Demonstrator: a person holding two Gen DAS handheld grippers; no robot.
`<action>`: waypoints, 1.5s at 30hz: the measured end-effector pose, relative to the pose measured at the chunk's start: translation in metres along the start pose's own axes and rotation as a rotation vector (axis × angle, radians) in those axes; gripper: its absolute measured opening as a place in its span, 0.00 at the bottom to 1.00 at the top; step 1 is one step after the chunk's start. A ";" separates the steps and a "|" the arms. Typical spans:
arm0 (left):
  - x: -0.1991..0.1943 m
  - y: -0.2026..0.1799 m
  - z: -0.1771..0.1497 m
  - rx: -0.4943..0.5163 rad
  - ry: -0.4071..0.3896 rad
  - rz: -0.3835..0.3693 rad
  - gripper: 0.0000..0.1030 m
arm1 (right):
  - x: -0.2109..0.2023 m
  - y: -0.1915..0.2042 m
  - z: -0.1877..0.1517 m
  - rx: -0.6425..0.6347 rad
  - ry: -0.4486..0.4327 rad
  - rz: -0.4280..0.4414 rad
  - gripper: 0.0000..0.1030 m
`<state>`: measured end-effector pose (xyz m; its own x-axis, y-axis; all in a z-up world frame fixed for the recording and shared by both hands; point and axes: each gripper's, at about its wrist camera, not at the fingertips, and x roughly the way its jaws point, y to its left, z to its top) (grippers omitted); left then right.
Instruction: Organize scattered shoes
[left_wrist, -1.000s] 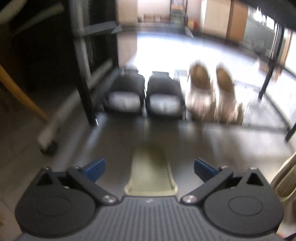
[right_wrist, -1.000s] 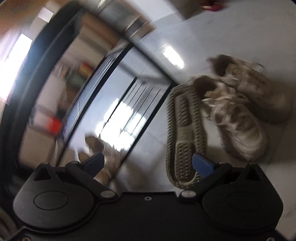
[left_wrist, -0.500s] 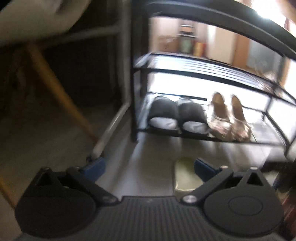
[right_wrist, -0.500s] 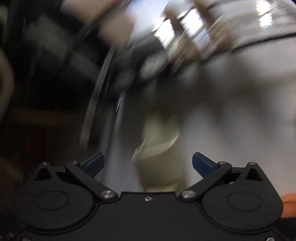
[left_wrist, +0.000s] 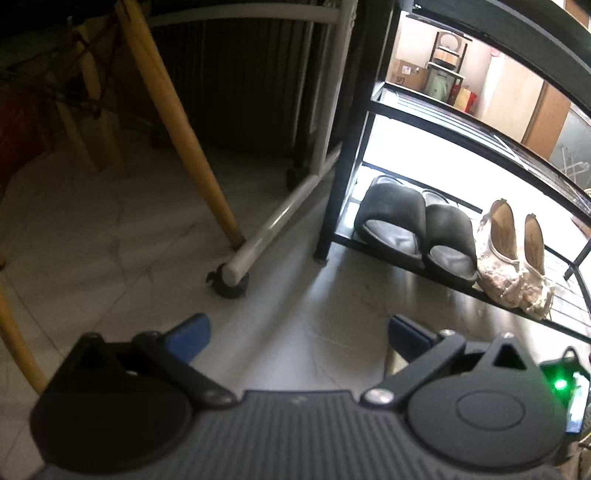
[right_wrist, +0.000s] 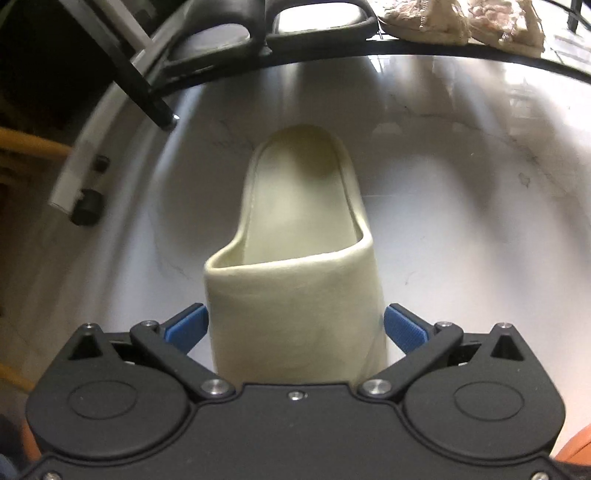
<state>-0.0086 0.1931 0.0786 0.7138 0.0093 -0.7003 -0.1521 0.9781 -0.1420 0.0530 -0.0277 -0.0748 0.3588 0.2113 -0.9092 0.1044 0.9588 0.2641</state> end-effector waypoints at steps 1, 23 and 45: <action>-0.001 0.000 0.000 -0.001 -0.001 -0.001 0.99 | 0.001 0.001 0.000 -0.005 -0.008 -0.002 1.00; 0.002 -0.001 0.000 0.005 -0.006 0.010 0.99 | -0.043 -0.069 0.018 0.256 -0.102 -0.069 1.00; -0.014 -0.074 -0.009 0.171 -0.083 -0.068 0.99 | -0.330 -0.232 -0.138 0.523 -1.035 -0.021 1.00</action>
<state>-0.0134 0.1186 0.0920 0.7733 -0.0474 -0.6322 0.0111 0.9981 -0.0613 -0.2176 -0.2939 0.1197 0.9144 -0.2920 -0.2803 0.4034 0.7136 0.5727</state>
